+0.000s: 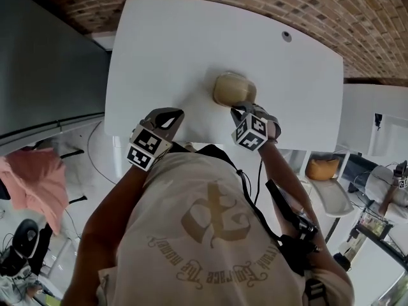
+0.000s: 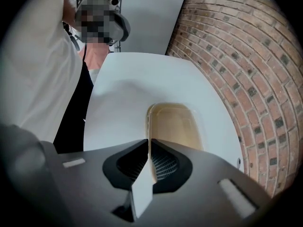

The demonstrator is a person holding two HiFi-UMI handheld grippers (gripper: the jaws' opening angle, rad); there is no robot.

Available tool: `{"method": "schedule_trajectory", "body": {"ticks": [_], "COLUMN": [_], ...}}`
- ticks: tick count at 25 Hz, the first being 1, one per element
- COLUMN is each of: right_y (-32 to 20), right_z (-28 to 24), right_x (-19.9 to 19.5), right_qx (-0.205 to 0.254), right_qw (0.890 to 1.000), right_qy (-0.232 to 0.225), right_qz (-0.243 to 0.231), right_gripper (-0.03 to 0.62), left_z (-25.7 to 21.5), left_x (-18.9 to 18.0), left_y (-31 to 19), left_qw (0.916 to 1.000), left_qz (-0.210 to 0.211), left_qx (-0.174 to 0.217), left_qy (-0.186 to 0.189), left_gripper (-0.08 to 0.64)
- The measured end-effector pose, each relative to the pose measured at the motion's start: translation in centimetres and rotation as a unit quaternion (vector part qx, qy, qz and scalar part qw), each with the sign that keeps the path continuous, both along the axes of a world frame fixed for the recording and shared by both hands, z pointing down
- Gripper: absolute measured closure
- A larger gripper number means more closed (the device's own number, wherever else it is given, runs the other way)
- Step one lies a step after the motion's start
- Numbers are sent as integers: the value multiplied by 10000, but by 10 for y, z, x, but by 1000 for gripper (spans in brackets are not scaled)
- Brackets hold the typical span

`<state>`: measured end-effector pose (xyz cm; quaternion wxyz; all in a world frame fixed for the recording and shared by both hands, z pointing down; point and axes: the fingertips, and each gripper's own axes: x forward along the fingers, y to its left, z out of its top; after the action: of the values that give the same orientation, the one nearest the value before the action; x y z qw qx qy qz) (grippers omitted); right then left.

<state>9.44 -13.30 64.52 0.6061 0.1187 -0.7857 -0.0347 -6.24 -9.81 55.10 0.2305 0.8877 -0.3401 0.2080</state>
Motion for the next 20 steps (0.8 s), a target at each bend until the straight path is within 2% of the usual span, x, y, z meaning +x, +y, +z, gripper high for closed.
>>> {"method": "schedule_trajectory", "body": {"ticks": [20], "right_y": [13], "right_z": [-27], "right_x": [8], "right_qx": [159], "right_qw": [9973], "right_qy": [-96], "right_qz": [707], "right_gripper": [565], "left_z": [-2], "left_x": [9], "left_y": [6], "left_qw": [9978], "left_qz": [637], "left_qx": [109], "left_qy": [135], "left_gripper": [558]}}
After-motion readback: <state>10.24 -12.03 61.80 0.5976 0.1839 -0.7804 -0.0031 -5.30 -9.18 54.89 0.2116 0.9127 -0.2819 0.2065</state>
